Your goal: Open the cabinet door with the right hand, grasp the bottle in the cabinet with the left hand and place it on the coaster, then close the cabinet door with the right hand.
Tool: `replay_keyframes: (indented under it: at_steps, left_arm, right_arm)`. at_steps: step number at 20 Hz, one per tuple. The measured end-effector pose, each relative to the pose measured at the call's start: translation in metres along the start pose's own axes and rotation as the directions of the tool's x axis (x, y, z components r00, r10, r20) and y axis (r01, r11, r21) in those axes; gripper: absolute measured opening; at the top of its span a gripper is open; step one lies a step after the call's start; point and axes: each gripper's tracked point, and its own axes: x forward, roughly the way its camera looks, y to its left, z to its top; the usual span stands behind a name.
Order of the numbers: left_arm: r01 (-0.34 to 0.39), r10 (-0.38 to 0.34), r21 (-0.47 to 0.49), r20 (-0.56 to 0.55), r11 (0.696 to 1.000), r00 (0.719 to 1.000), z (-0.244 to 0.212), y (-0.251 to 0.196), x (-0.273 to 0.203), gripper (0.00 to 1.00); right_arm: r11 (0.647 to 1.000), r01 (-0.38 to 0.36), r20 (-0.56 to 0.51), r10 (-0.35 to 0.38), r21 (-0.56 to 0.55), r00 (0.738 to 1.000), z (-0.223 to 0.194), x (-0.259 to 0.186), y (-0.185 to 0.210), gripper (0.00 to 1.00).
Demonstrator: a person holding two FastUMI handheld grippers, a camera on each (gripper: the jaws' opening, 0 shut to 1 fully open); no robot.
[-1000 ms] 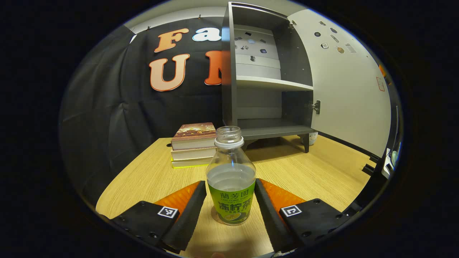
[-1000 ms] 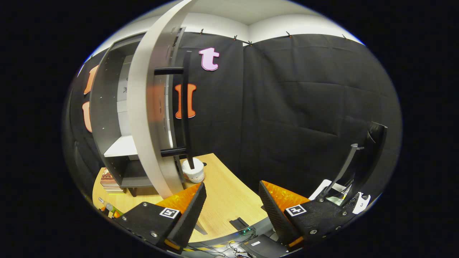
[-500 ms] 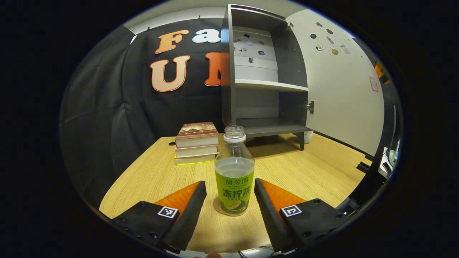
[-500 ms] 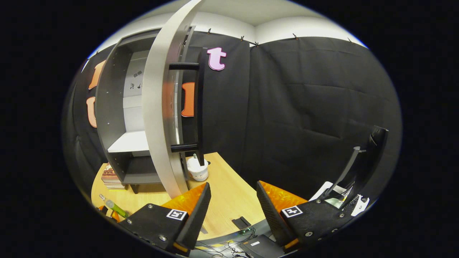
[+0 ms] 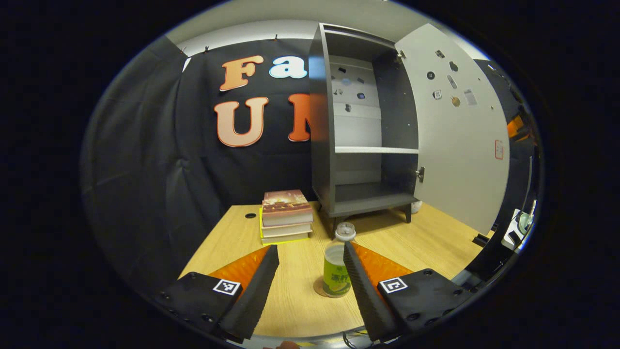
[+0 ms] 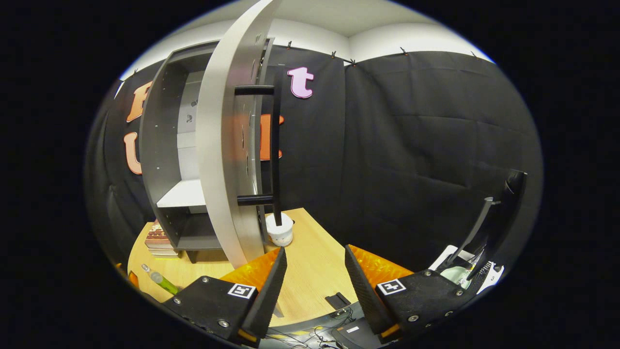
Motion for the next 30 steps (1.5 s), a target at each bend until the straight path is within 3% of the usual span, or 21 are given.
replay_keyframes:
  at_steps: [9, 16, 25, 30]
  left_arm:
    - [-0.03, 0.042, -0.121, 0.094, 0.992, 0.995, 0.123, 0.073, -0.014, 0.89]
    - [-0.121, 0.13, -0.056, 0.21, 0.991, 0.969, 0.194, 0.134, -0.031, 0.89]
    - [-0.152, 0.165, -0.083, 0.197, 0.985, 0.966, 0.218, 0.165, -0.052, 0.89]
    - [-0.204, 0.216, -0.077, 0.206, 0.976, 0.954, 0.222, 0.179, -0.064, 0.89]
  right_arm:
    - [0.997, -0.072, 0.027, 0.071, 0.029, 0.997, -0.003, -0.01, 0.051, 0.77]
    - [0.979, -0.202, 0.038, 0.201, 0.016, 0.979, -0.004, -0.015, 0.113, 0.77]
    - [0.927, -0.375, 0.029, 0.375, -0.016, 0.927, -0.001, -0.009, 0.188, 0.79]
    - [0.883, -0.469, 0.039, 0.469, -0.014, 0.883, 0.003, -0.008, 0.218, 0.91]
